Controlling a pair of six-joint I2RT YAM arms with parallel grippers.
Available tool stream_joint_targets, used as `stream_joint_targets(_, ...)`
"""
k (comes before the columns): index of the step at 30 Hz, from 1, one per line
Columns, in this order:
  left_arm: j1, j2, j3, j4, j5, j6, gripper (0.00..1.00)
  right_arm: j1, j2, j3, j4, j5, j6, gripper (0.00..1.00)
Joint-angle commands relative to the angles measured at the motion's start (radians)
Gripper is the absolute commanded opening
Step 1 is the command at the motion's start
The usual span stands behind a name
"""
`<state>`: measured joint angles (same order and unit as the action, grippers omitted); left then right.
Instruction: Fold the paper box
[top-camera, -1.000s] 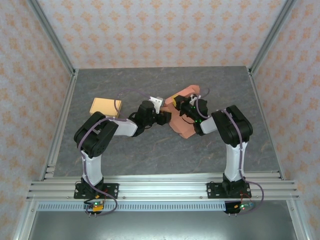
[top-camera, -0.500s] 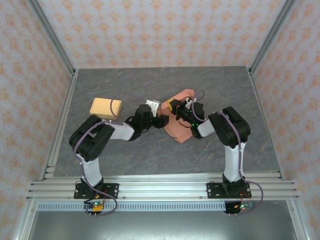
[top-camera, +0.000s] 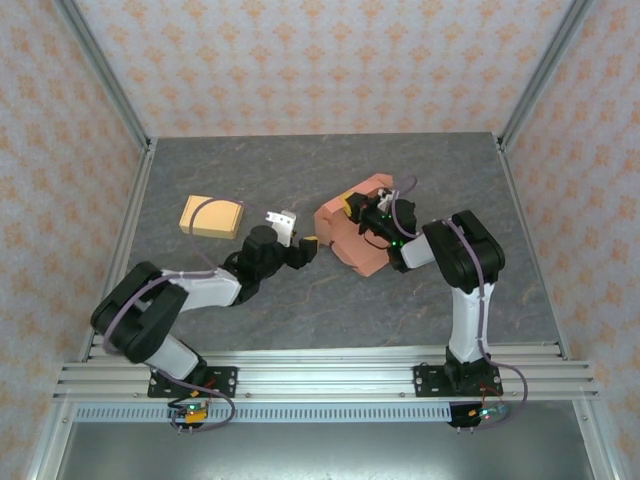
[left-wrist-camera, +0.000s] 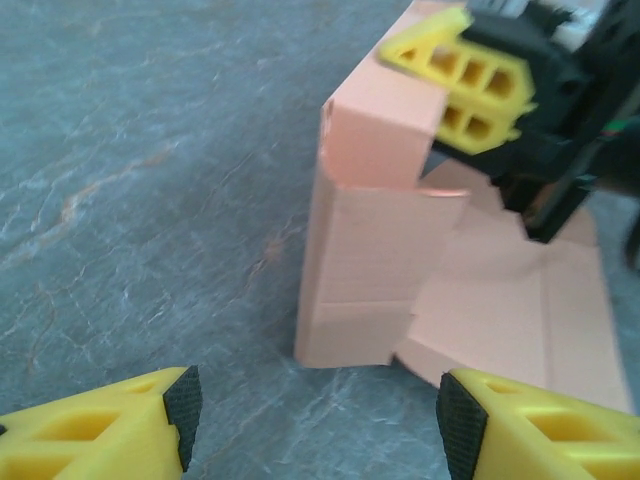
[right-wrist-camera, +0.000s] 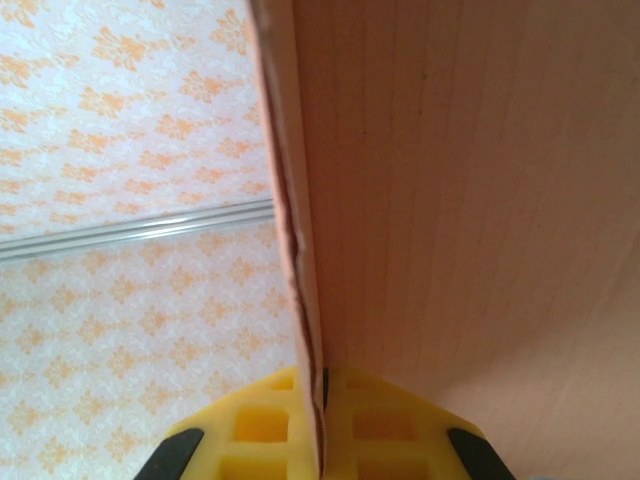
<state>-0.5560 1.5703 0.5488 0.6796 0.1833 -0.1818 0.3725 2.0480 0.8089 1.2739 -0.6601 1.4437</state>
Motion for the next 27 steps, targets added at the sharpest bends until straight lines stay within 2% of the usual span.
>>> stream_joint_targets(1,-0.004,0.119,0.034,0.112,-0.087,0.042,0.66,0.001,0.035,0.014,0.097,-0.049,0.019,0.0)
stream_joint_targets(3,-0.004,0.175,0.071,0.153,-0.114,0.054,0.66,0.001,0.051,0.021,0.111,-0.063,0.034,0.0)
stream_joint_targets(7,-0.013,0.255,0.163,0.157,-0.052,0.046,0.61,0.0,0.068,0.033,0.119,-0.078,0.045,0.0)
stream_joint_targets(12,-0.037,0.3,0.221,0.154,-0.058,0.038,0.59,0.003,0.073,0.043,0.128,-0.077,0.047,0.0)
stream_joint_targets(17,-0.039,0.326,0.267,0.126,-0.031,0.044,0.48,0.009,0.069,0.027,0.127,-0.067,0.033,0.0)
stream_joint_targets(27,-0.042,0.297,0.211,0.127,0.042,0.042,0.51,0.01,0.078,0.034,0.127,-0.062,0.011,0.0)
